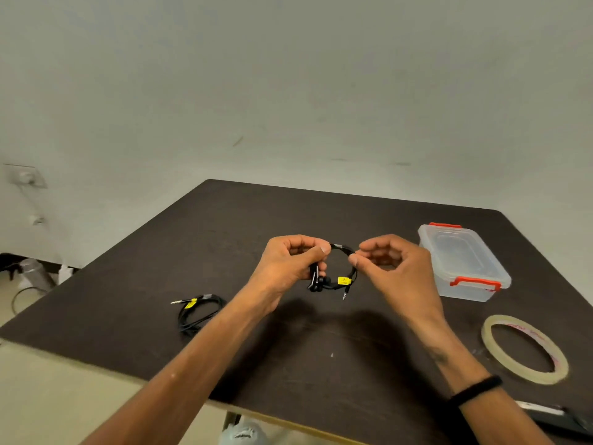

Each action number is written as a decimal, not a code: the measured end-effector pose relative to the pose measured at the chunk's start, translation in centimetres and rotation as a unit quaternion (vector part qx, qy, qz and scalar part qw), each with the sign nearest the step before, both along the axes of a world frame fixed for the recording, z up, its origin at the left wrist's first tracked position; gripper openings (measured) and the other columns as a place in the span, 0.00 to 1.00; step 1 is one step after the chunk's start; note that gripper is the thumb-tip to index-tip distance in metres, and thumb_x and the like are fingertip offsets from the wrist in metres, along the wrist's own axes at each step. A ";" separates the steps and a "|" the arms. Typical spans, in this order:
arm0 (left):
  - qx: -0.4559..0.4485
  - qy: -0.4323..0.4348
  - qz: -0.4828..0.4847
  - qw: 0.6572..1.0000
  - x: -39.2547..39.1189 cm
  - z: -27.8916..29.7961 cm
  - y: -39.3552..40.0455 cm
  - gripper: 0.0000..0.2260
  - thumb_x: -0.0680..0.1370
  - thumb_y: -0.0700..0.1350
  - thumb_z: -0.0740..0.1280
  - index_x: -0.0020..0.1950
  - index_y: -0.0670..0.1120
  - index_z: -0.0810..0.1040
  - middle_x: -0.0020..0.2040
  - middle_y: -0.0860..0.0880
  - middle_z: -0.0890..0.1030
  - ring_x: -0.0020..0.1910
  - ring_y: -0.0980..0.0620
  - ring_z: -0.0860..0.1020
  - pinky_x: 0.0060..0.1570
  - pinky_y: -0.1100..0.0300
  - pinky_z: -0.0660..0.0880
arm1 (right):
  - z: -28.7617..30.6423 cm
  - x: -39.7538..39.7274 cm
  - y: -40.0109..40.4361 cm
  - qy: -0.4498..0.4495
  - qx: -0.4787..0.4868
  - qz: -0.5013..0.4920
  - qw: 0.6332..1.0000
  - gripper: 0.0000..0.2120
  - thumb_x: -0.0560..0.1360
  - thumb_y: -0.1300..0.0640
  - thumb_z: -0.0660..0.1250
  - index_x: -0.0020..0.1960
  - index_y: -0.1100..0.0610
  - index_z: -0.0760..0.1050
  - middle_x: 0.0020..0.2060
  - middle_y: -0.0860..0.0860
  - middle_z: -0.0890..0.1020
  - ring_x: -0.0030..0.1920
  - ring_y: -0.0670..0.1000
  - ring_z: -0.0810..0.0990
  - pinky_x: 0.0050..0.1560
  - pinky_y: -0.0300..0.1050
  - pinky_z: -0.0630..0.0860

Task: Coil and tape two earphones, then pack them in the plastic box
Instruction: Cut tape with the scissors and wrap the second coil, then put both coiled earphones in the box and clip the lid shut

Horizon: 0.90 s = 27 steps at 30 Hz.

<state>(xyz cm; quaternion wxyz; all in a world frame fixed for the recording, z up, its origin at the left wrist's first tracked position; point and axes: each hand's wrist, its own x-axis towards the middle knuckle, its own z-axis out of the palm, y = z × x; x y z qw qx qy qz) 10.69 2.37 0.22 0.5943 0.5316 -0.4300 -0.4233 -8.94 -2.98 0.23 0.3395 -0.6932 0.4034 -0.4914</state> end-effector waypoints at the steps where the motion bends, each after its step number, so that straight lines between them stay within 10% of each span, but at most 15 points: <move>1: 0.007 -0.011 0.006 1.000 0.6 0.4 0.6 0.07 0.78 0.42 0.75 0.54 0.40 0.86 0.40 0.45 0.85 0.39 0.51 0.84 0.44 0.59 0.83 | 0.1 0.6 0.3 -0.011 0.018 0.013 1.000 0.09 0.70 0.59 0.82 0.46 0.52 0.84 0.40 0.49 0.89 0.42 0.48 0.88 0.47 0.46 0.86; 10: 0.061 -0.204 0.075 0.974 9.2 4.1 5.5 0.07 0.79 0.47 0.74 0.55 0.47 0.85 0.45 0.47 0.89 0.44 0.53 0.87 0.46 0.56 0.84 | 2.2 9.2 2.8 -0.110 0.208 0.129 0.963 0.08 0.71 0.67 0.80 0.47 0.67 0.83 0.35 0.57 0.86 0.33 0.51 0.85 0.39 0.45 0.87; 24: 0.179 -0.314 0.205 0.910 17.7 0.1 7.5 0.03 0.75 0.42 0.77 0.48 0.46 0.88 0.36 0.51 0.85 0.29 0.58 0.79 0.26 0.73 0.72 | -0.5 21.8 1.9 0.019 0.314 0.117 0.942 0.07 0.71 0.68 0.80 0.39 0.63 0.83 0.43 0.62 0.88 0.37 0.53 0.87 0.42 0.48 0.86; 27: 0.188 -0.332 0.209 0.900 17.7 -0.8 7.1 0.03 0.75 0.43 0.78 0.48 0.47 0.88 0.37 0.52 0.85 0.34 0.57 0.81 0.35 0.69 0.78 | -1.2 22.1 1.8 0.030 0.318 0.103 0.942 0.06 0.71 0.68 0.80 0.39 0.63 0.83 0.42 0.61 0.88 0.37 0.53 0.87 0.42 0.47 0.86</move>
